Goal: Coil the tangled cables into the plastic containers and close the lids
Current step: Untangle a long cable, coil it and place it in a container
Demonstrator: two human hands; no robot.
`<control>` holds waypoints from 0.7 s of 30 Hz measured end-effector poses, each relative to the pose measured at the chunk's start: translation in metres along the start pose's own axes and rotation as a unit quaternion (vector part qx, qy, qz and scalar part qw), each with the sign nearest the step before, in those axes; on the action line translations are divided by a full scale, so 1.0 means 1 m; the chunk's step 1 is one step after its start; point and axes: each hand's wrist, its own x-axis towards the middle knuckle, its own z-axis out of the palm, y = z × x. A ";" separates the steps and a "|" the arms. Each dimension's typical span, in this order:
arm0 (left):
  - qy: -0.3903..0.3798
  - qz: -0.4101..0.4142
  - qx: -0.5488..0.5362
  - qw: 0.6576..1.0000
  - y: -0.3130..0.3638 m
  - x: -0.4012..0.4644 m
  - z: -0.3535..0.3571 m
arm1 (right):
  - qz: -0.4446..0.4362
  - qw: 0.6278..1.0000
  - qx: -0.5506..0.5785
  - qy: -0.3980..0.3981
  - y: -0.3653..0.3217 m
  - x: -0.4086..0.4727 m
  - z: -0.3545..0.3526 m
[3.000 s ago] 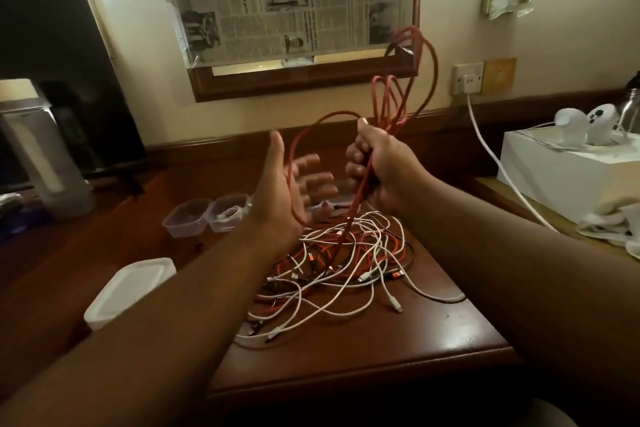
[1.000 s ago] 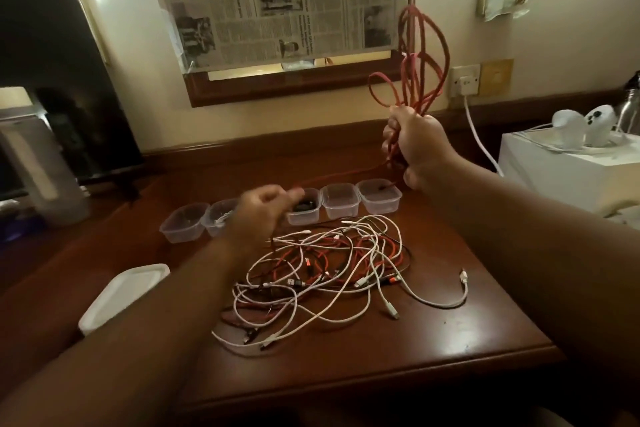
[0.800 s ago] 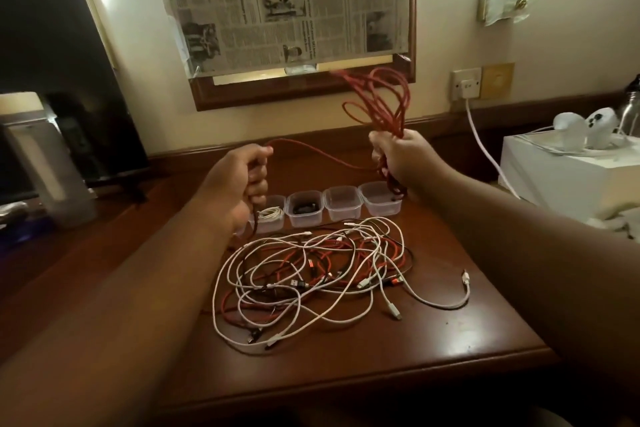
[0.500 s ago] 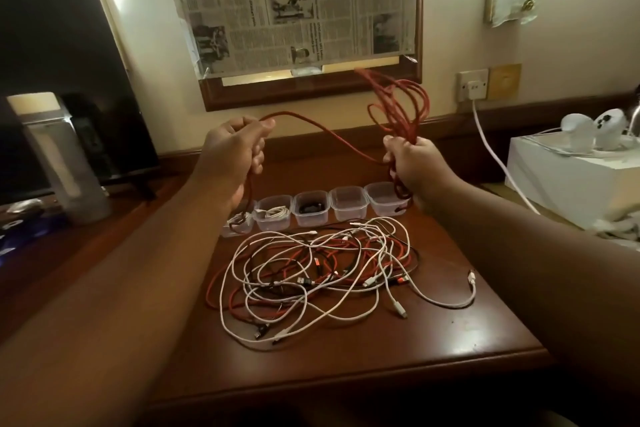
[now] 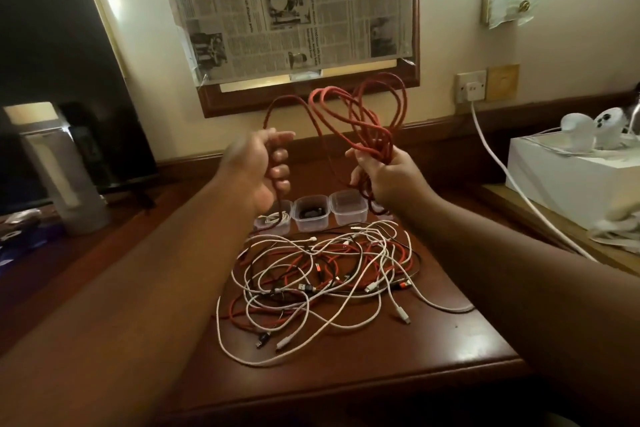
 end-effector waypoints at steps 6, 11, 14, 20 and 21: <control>-0.029 -0.015 0.005 0.999 -0.022 -0.005 0.043 | -0.033 0.991 0.089 -0.089 0.000 -0.008 0.034; -0.082 -0.030 0.009 0.996 -0.025 0.002 0.046 | -0.041 0.995 0.048 -0.083 0.010 -0.004 0.032; -0.083 -0.053 0.005 0.995 -0.023 0.006 0.045 | -0.028 0.992 0.038 -0.121 0.014 -0.002 0.030; -0.100 -0.057 0.051 0.992 -0.025 0.014 0.035 | -0.011 0.977 -0.094 -0.190 0.013 0.000 0.023; -0.111 -0.040 0.067 0.991 -0.024 0.013 0.033 | -0.006 0.974 -0.113 -0.198 0.013 0.000 0.022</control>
